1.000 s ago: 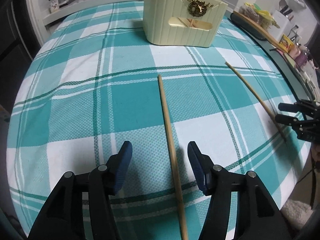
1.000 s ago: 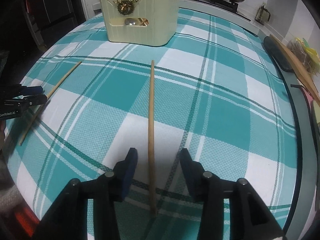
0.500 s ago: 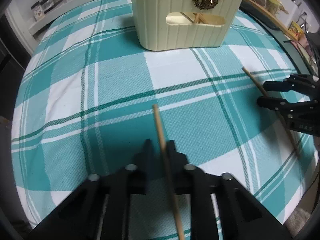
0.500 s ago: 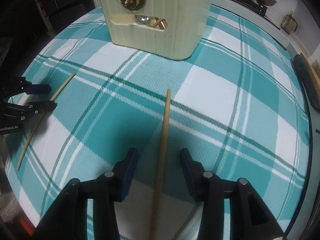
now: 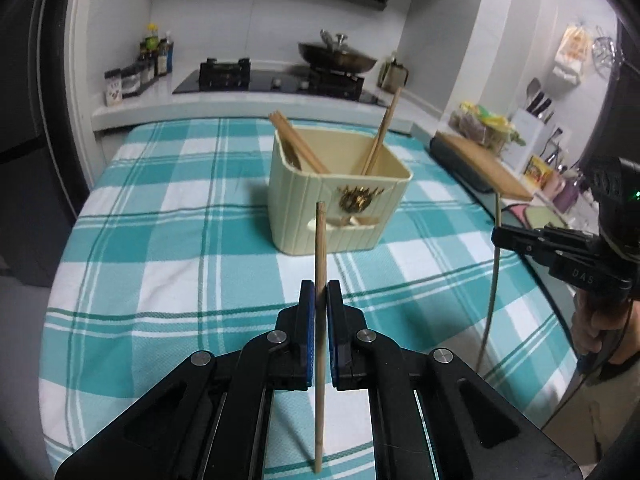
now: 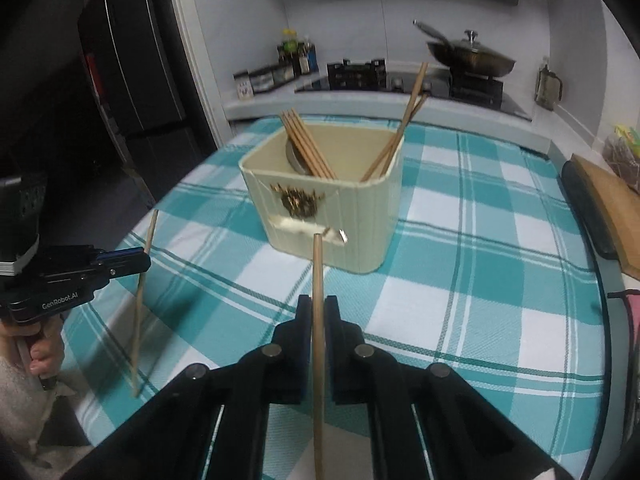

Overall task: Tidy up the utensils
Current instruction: 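Carry both chopsticks over the cream holder and open both tools to drop them in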

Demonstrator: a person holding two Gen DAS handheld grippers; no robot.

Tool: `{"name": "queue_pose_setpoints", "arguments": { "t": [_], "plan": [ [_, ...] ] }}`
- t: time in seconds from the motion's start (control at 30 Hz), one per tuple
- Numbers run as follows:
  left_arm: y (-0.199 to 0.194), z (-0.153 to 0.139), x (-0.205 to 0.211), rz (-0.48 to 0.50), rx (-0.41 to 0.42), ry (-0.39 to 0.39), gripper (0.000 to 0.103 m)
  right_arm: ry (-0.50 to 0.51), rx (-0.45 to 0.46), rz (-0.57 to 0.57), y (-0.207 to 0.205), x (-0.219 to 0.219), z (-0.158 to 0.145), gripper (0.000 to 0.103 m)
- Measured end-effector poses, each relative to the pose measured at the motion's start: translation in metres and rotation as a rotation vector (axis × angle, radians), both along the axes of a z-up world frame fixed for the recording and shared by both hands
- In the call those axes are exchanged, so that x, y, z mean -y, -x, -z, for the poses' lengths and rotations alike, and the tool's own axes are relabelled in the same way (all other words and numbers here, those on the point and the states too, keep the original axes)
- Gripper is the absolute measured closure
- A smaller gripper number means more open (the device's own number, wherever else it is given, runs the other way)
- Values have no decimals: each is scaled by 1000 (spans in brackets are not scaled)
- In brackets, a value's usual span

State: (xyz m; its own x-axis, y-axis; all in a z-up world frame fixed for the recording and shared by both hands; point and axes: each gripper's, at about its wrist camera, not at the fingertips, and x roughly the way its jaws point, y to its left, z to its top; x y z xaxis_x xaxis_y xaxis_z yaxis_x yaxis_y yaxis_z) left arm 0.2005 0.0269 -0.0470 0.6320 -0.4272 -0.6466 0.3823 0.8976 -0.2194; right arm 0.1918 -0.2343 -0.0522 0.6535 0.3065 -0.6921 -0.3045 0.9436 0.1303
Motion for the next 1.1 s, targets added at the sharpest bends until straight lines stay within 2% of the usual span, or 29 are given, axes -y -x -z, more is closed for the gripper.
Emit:
{"name": "queue_pose_setpoints", "arguments": {
  "t": [0.17, 0.3, 0.43, 0.53, 0.7, 0.8, 0.9, 1.1],
  "plan": [
    [20, -32, -6, -3, 85, 69, 99, -1, 115, 43, 29, 6, -35, 97],
    [18, -63, -10, -13, 152, 108, 99, -22, 197, 80, 26, 10, -57, 97],
    [-3, -110, -13, -29, 212, 145, 99, -12, 263, 100, 3, 11, -89, 97],
    [-25, -147, -6, -50, 290, 141, 99, -8, 305, 100, -20, 8, -116, 97],
    [-69, -180, 16, -96, 378, 138, 99, -19, 420, 102, -59, 2, -159, 97],
    [-103, -173, 32, -114, 365, 125, 99, -36, 456, 95, -84, -5, -164, 97],
    [-138, -148, 49, -112, 289, 88, 99, -34, 439, 82, -112, -13, -147, 97],
    [-186, -68, 68, -86, 76, 11, 99, -63, 176, 71, -175, -23, -76, 97]
  ]
}}
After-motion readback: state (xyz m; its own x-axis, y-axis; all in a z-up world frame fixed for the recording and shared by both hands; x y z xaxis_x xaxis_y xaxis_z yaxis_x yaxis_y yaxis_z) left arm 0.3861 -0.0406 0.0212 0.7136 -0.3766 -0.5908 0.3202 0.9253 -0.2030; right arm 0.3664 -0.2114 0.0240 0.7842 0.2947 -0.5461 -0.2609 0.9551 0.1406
